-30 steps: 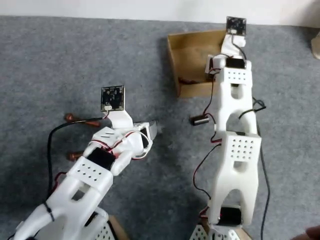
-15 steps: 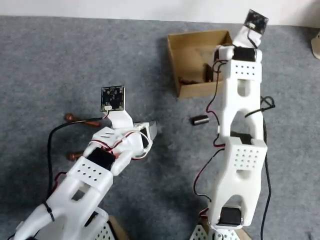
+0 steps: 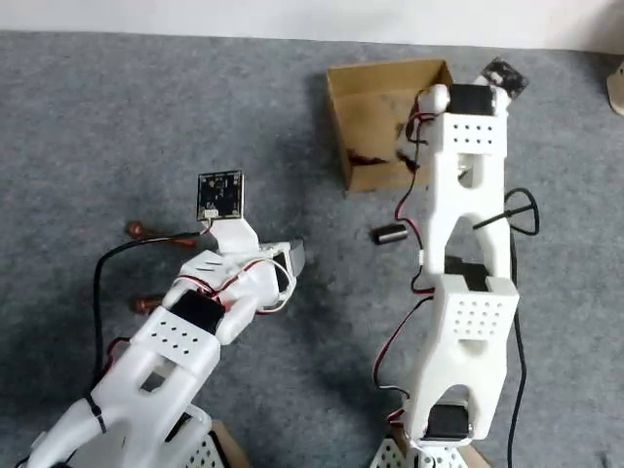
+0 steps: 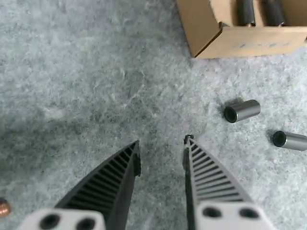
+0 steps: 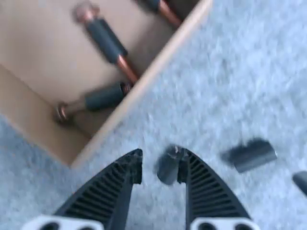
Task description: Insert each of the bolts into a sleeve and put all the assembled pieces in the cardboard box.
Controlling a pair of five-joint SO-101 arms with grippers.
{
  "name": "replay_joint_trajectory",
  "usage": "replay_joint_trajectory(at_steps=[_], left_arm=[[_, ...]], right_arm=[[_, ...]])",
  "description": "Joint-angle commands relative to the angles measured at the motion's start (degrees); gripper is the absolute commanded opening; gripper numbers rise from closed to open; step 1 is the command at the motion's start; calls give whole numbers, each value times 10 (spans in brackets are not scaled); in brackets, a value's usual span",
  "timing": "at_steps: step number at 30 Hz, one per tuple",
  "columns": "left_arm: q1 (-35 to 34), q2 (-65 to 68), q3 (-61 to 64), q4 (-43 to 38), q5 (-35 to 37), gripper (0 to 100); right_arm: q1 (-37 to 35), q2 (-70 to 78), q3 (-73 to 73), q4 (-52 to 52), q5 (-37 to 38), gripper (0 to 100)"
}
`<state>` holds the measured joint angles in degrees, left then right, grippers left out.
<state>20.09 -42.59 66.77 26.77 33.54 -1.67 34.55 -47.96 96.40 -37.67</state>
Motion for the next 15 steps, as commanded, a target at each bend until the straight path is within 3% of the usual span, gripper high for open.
replay_joint_trajectory(at_steps=[1, 5, 15], left_arm=[[-5, -6, -6, -11, -2, 146], [-6, -6, -6, -11, -2, 146], [-6, -6, -6, -11, -2, 146]], right_arm=[[-17, -42, -25, 22, -8, 115], [-18, -41, -22, 39, -14, 115], [-22, -41, 100, 44, -119, 120]])
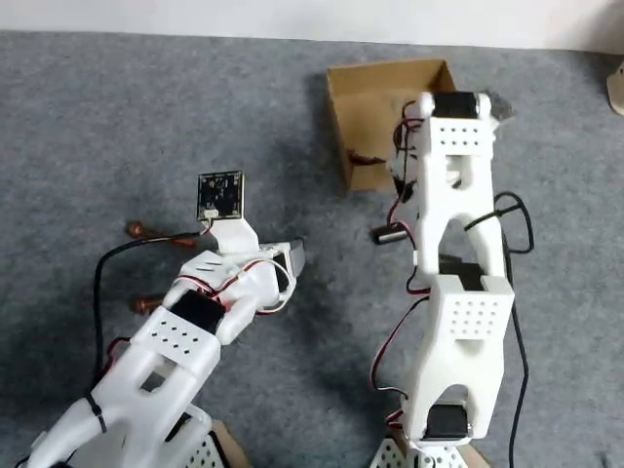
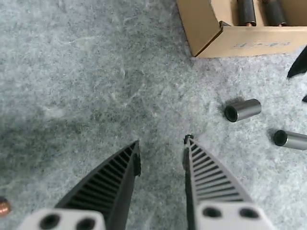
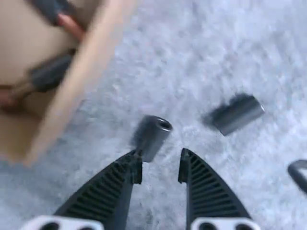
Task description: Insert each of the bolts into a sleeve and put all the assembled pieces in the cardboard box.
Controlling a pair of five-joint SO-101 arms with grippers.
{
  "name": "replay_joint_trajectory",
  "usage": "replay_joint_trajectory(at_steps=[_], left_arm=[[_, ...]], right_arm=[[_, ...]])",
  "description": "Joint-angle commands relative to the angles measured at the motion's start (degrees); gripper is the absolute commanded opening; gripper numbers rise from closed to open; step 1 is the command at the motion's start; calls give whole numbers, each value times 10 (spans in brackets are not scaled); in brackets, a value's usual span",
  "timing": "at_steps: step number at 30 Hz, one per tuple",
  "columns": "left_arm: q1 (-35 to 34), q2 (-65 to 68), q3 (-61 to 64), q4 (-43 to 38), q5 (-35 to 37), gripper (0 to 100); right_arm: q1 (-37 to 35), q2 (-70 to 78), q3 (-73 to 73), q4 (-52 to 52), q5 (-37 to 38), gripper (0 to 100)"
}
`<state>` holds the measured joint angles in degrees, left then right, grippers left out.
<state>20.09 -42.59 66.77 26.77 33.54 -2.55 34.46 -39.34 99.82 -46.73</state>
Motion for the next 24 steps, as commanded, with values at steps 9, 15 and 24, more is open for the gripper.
replay_joint_trajectory(at_steps=[9, 15, 24], left_arm=[[-4, -6, -5, -11, -2, 146], [-4, -6, -4, -11, -2, 146], [-3, -6, -4, -11, -3, 146]], right_arm=[[-14, -40, 80, -35, -40, 120], [-25, -40, 151, -108, -40, 120], [-44, -40, 182, -161, -75, 121]])
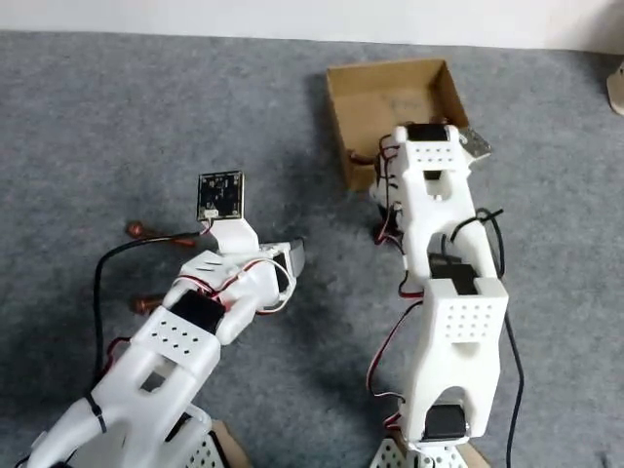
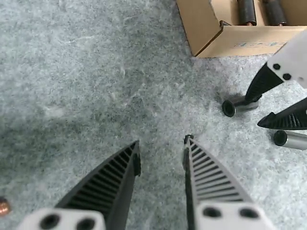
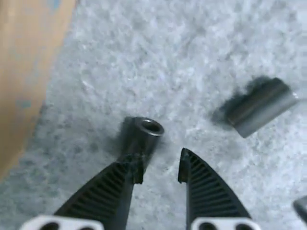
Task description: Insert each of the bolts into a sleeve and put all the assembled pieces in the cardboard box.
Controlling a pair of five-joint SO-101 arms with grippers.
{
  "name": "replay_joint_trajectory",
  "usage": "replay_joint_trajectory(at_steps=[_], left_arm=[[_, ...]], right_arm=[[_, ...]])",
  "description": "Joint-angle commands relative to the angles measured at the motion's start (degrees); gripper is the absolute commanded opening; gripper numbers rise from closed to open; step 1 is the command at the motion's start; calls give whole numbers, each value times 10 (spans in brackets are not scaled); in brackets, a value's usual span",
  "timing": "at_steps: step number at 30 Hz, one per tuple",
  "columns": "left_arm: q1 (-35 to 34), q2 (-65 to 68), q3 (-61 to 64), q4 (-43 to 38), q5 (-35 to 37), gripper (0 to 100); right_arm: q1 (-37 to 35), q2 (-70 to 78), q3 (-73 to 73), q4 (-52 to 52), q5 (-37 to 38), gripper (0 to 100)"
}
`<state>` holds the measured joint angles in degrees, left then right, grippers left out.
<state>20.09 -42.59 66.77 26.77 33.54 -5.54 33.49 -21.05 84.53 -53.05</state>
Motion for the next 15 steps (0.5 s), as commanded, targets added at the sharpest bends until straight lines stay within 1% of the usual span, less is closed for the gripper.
replay_joint_trajectory(at_steps=[1, 5, 11, 15], left_arm=[[-3, -6, -4, -11, -3, 146], [-3, -6, -4, -11, -3, 146], [-3, -6, -4, -11, -3, 146], [-3, -6, -4, -11, -3, 146]], right_arm=[[-15, -29, 0, -8, -11, 121], [-17, -17, 0, -8, -12, 121], [-18, 68, -11, -13, -12, 121], [-18, 110, -50, -15, -12, 121]])
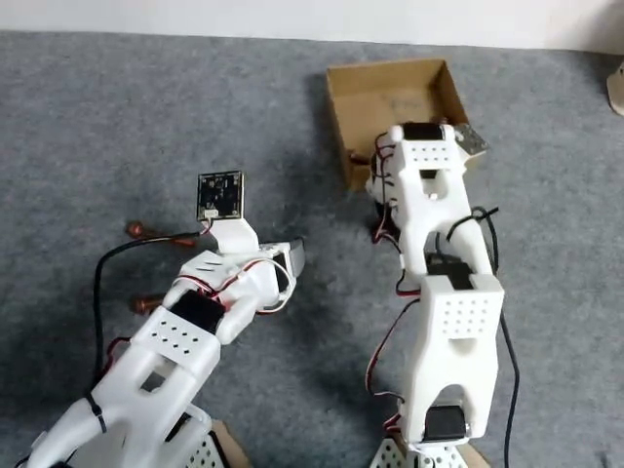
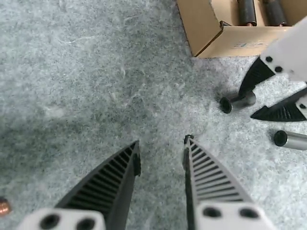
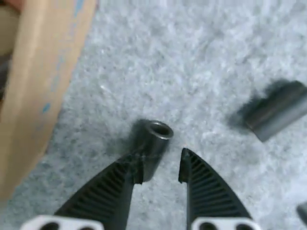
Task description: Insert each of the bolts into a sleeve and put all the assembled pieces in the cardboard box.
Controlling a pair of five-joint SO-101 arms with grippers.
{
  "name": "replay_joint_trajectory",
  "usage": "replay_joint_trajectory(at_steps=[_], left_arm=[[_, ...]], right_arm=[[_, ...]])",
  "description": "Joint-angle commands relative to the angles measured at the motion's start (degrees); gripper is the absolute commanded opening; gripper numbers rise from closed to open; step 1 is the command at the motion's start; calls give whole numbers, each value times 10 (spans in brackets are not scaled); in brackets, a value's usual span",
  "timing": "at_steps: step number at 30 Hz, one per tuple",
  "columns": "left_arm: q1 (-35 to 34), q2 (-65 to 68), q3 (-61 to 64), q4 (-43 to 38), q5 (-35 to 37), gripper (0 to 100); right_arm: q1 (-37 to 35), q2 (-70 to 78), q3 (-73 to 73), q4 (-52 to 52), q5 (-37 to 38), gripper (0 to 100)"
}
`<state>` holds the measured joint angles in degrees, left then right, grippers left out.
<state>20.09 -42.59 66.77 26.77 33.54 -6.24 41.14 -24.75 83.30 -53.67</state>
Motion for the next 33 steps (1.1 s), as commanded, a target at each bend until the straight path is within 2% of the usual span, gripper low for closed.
replay_joint_trajectory(at_steps=[1, 11, 14, 17, 20, 23, 25, 30, 33], left_arm=[[-3, -6, -4, -11, -3, 146], [-3, -6, -4, -11, -3, 146], [-4, -6, -4, -11, -3, 146], [-7, -6, -6, -11, -2, 146], [-17, -10, -8, -11, 2, 146], [-38, -7, -42, -6, 18, 146], [-60, -7, -71, 27, 40, 146], [-111, -6, -130, 162, 41, 146], [-175, -7, -131, 203, 42, 146]], right_arm=[[-10, 38, -16, -2, -6, 121], [-7, 42, -20, 2, -4, 116], [-7, 43, -24, 51, -2, 96], [-1, 40, -27, 87, 21, 0], [-6, 42, -44, 117, 65, 4], [-7, 41, -66, 168, 74, 4], [-8, 39, -77, 177, 77, 4], [-8, 40, -80, 175, 78, 4], [-8, 40, -80, 175, 79, 4]])
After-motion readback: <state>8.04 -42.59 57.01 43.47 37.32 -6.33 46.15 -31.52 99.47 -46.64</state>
